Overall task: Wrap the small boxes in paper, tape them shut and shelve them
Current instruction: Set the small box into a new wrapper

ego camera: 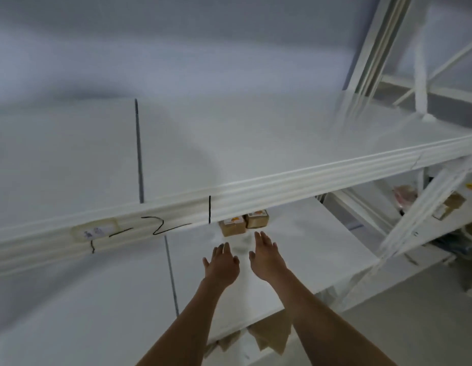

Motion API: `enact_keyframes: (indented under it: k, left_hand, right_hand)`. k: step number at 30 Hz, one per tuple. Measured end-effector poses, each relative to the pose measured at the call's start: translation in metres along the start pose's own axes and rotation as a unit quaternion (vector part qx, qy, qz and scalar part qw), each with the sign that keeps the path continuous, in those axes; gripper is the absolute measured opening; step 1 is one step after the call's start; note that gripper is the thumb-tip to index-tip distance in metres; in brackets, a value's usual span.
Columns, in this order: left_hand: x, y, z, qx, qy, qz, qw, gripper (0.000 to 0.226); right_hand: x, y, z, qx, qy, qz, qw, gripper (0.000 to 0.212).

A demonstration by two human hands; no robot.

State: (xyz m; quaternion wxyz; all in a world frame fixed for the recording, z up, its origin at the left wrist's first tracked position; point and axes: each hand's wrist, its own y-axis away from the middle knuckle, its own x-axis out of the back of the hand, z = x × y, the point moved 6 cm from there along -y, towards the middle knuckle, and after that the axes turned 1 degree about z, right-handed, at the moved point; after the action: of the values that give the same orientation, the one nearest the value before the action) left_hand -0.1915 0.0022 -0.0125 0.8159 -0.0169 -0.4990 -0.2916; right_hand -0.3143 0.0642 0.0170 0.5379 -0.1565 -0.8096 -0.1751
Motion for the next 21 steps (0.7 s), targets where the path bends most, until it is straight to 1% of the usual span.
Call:
enact_keyframes:
  k: [2,4,8,12,14,17,21]
  left_hand:
    - [0.003,-0.019,0.001,0.015,0.019,0.006,1.0,0.06]
    - [0.005,-0.026,0.001,0.036,0.027,0.004,0.999,0.06]
    - [0.011,-0.041,0.003,0.051,0.017,-0.004,0.999,0.062]
    - [0.02,-0.054,0.008,0.076,0.041,0.026,0.996,0.062]
    - [0.022,-0.059,0.012,0.084,0.051,0.037,0.994,0.063]
    - [0.016,-0.064,0.011,0.112,0.06,0.034,0.991,0.064]
    - [0.002,-0.068,0.004,0.14,0.059,0.04,0.988,0.06]
  right_hand:
    - [0.001,-0.02,-0.001,0.008,-0.014,0.001,1.0,0.067]
    - [-0.004,-0.03,-0.002,0.013,-0.028,-0.024,0.999,0.068]
    - [-0.005,-0.055,-0.008,0.038,-0.033,-0.05,0.997,0.068]
    - [-0.008,-0.08,-0.012,0.073,-0.024,-0.078,0.994,0.061]
    - [-0.01,-0.092,-0.011,0.077,-0.019,-0.094,0.992,0.058]
    - [-0.017,-0.108,-0.014,0.099,0.0,-0.123,0.987,0.067]
    - [-0.028,-0.121,-0.024,0.142,0.045,-0.13,0.98,0.073]
